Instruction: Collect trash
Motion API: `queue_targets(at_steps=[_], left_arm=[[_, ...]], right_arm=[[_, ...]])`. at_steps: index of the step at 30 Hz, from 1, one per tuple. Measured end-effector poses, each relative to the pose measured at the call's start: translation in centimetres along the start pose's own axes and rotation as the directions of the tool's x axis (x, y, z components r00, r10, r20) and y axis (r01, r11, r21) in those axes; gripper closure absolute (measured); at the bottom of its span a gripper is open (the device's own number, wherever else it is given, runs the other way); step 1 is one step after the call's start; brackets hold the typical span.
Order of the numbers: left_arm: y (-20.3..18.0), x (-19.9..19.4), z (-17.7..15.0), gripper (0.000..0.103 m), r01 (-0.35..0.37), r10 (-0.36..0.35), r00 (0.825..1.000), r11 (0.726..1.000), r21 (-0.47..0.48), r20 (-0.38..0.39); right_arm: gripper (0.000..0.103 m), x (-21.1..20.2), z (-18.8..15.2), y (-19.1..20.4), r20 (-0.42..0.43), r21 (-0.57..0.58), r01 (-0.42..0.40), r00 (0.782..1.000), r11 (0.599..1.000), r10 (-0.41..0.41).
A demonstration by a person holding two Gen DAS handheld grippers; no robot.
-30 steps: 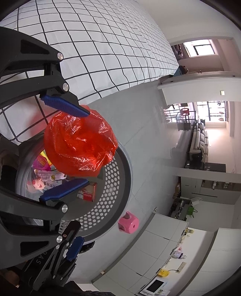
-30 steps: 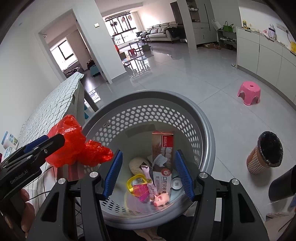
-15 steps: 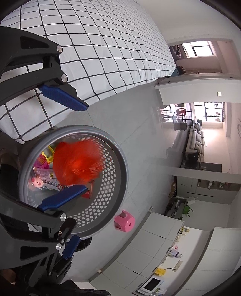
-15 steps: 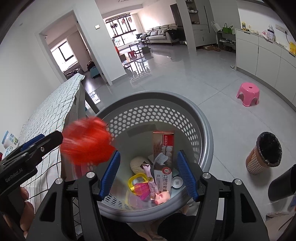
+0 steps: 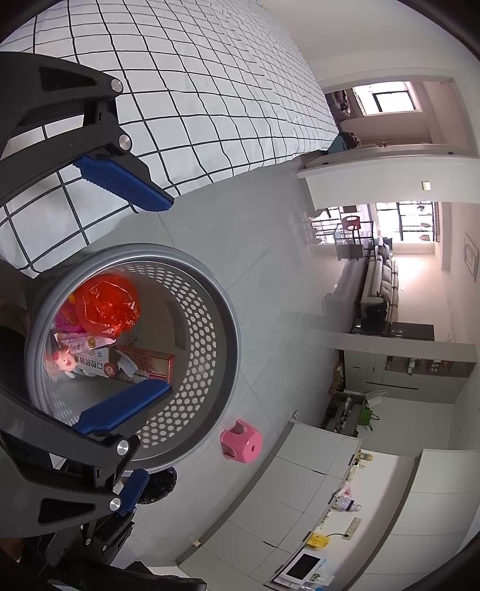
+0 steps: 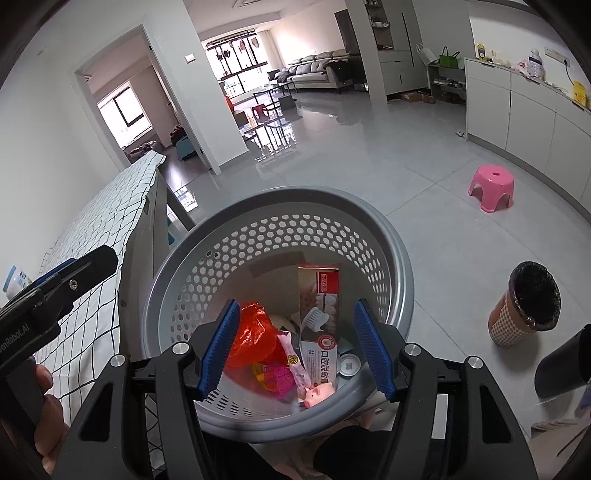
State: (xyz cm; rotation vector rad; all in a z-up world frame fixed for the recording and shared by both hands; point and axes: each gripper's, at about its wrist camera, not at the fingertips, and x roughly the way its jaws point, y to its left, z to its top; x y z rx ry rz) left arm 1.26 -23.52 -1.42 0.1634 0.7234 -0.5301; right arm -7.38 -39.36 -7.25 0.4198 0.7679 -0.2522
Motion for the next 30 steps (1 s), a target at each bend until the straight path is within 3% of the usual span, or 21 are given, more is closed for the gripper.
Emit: queue_targets(at_steps=[30], left_arm=[[1.3,-0.1,-0.4,0.006,-0.104,0.104,0.995,0.994,-0.025,-0.007]], right_arm=[[0.038,-1.2,-0.3,1.2,0.019,-0.021,0.008,1.000,1.000,-0.008]])
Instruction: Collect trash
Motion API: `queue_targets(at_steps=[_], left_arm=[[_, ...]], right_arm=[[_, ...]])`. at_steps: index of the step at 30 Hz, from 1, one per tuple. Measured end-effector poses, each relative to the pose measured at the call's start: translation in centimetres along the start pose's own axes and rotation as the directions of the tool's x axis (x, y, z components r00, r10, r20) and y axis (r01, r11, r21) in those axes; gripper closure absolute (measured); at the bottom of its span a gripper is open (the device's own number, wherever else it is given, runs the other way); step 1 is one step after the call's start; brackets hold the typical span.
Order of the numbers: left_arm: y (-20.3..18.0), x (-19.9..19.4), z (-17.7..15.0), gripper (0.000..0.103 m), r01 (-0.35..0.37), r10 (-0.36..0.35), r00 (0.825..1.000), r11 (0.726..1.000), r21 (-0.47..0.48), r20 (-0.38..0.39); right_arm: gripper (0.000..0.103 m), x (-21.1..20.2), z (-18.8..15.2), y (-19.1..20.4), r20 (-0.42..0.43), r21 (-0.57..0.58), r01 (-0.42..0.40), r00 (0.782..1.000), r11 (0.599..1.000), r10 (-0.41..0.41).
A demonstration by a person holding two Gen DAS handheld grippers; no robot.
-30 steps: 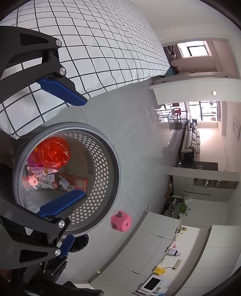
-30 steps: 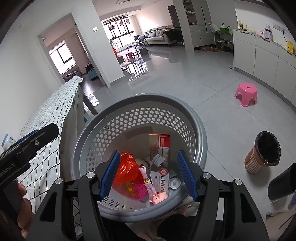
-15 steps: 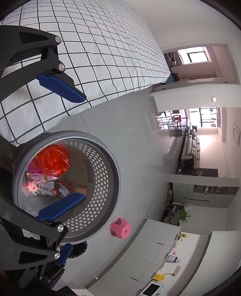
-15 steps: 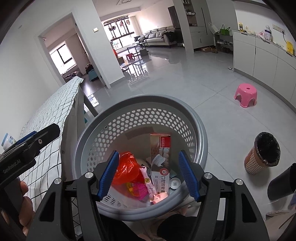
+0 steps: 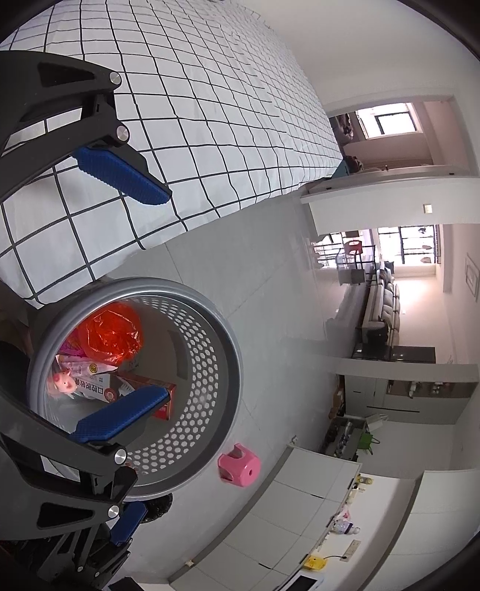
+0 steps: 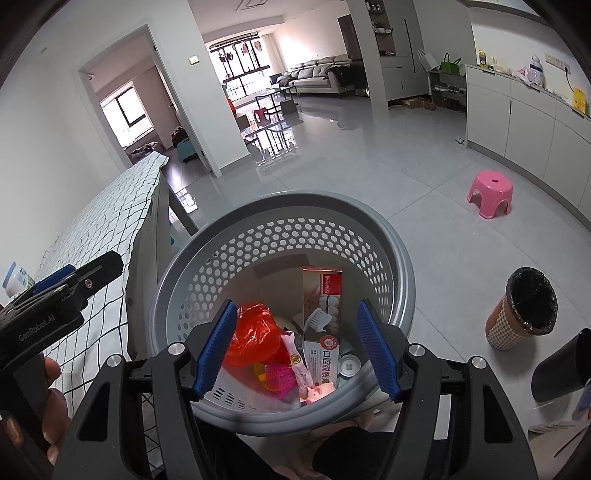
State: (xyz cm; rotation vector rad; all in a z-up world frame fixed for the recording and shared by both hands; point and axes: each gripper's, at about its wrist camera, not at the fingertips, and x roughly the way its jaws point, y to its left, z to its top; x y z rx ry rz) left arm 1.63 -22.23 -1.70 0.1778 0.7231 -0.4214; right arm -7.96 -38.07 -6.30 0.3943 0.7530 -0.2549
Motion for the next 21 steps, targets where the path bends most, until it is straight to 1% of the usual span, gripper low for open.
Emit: queue_targets(at_steps=[15,21], left_arm=[[0.27,-0.64,-0.32,0.006,-0.004,0.004,1.000,1.000,0.002,0.005],[0.53,-0.63,-0.41,0.006,0.003,-0.003,1.000,1.000,-0.012,-0.003]], right_arm=[[0.038,-0.45,-0.11,0.66,0.007,-0.019,0.005,1.000,1.000,-0.005],[0.037,-0.67,-0.06,0.75,0.011,-0.024,0.005,1.000,1.000,-0.004]])
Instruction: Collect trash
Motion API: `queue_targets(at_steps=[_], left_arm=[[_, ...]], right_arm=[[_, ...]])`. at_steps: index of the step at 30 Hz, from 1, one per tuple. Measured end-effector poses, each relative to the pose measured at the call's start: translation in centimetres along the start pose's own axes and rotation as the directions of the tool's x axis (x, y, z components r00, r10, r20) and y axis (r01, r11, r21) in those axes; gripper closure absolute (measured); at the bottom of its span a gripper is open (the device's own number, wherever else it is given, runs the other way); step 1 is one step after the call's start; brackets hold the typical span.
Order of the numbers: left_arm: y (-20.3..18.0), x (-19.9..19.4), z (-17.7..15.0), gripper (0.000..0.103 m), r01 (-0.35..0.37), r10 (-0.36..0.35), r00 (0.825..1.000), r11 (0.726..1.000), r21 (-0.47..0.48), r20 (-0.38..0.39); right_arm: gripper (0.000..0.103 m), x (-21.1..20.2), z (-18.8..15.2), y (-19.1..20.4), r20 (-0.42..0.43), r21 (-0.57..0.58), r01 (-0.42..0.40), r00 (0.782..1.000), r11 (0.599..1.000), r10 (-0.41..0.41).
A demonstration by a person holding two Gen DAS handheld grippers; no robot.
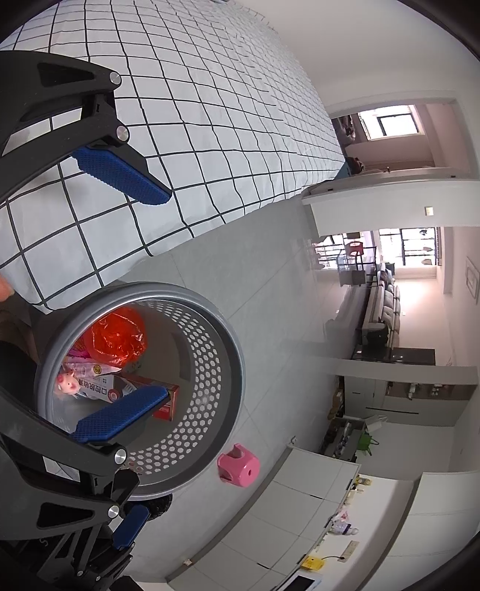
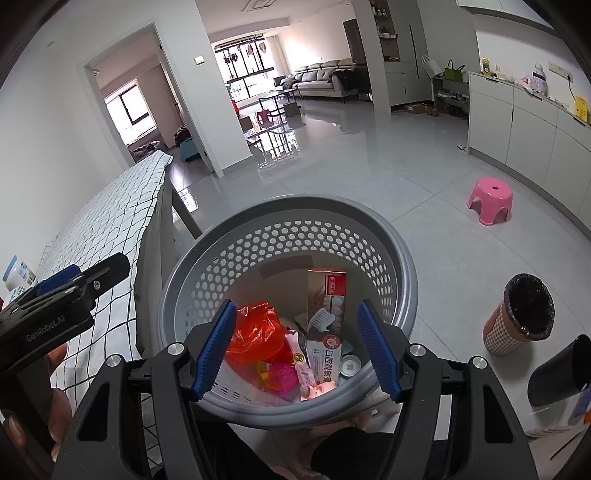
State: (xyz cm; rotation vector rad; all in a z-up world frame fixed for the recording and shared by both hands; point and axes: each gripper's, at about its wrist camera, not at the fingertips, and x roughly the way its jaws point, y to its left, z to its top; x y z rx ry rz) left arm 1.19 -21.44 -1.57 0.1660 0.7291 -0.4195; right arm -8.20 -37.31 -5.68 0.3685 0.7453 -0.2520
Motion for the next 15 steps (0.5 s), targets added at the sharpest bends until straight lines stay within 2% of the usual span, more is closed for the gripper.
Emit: queue_targets(at_steps=[15], left_arm=[[0.22,-0.29,-0.29,0.006,-0.016,0.016,1.000,1.000,0.001,0.015]], right_arm=[[0.037,-0.18,-0.22,0.23,0.004,-0.004,-0.003,1.000,1.000,0.003]])
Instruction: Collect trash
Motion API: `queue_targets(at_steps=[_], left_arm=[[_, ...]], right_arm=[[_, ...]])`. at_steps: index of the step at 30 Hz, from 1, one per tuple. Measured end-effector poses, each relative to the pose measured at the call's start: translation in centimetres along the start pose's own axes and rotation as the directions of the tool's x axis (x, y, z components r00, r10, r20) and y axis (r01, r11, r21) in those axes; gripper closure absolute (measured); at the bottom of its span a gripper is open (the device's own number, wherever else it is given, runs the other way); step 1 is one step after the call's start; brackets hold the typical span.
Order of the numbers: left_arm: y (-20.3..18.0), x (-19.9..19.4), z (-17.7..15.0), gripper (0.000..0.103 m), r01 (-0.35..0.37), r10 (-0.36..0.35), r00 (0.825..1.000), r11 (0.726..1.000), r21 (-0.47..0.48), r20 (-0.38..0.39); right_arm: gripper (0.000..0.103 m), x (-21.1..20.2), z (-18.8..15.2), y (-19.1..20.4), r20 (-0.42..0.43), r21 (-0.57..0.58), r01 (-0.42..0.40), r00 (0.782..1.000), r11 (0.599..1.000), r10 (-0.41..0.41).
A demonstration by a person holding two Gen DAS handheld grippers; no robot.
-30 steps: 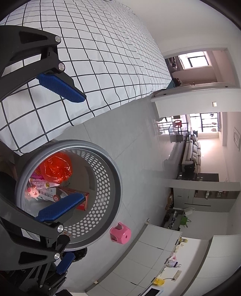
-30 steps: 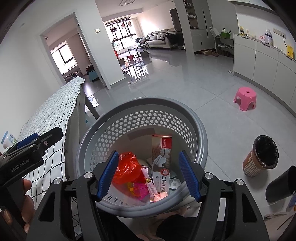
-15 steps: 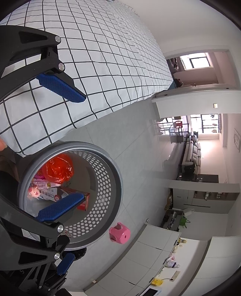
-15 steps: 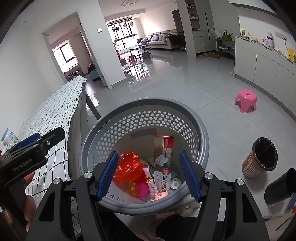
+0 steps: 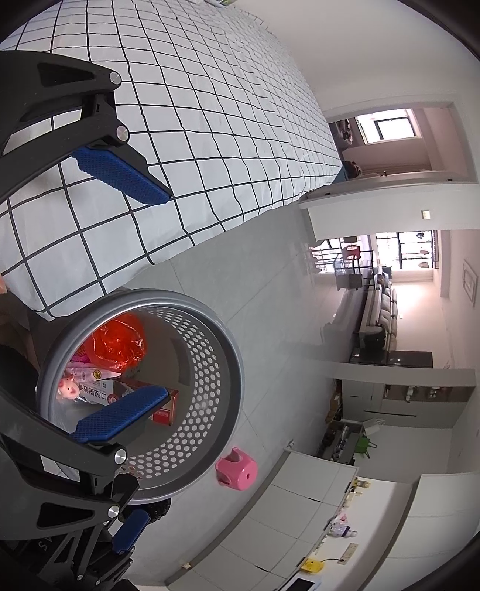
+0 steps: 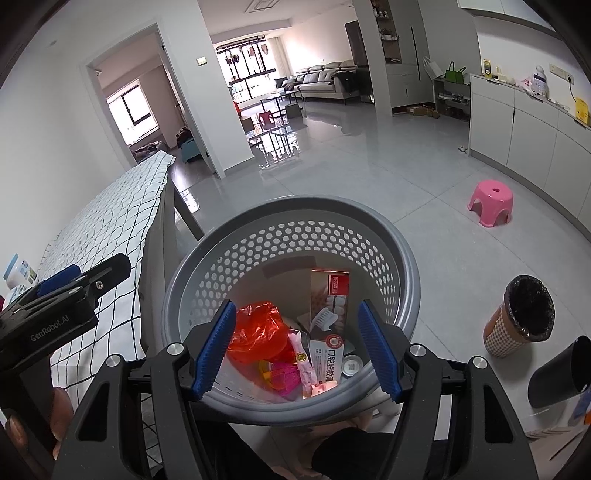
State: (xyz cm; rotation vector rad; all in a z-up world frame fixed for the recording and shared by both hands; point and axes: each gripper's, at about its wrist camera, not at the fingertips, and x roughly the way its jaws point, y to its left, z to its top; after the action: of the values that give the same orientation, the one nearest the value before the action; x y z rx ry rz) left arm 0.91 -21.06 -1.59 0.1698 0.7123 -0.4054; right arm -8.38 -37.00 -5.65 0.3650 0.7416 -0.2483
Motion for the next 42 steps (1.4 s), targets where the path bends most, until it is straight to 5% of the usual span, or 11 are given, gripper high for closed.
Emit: queue_targets(at_steps=[42], left_arm=[[-0.90,0.29,-0.59,0.006,-0.005,0.005,1.000,0.999,0.032,-0.008]], right_arm=[[0.037,-0.56,-0.18,-0.15,0.017,0.016,-0.005,1.000,1.000,0.005]])
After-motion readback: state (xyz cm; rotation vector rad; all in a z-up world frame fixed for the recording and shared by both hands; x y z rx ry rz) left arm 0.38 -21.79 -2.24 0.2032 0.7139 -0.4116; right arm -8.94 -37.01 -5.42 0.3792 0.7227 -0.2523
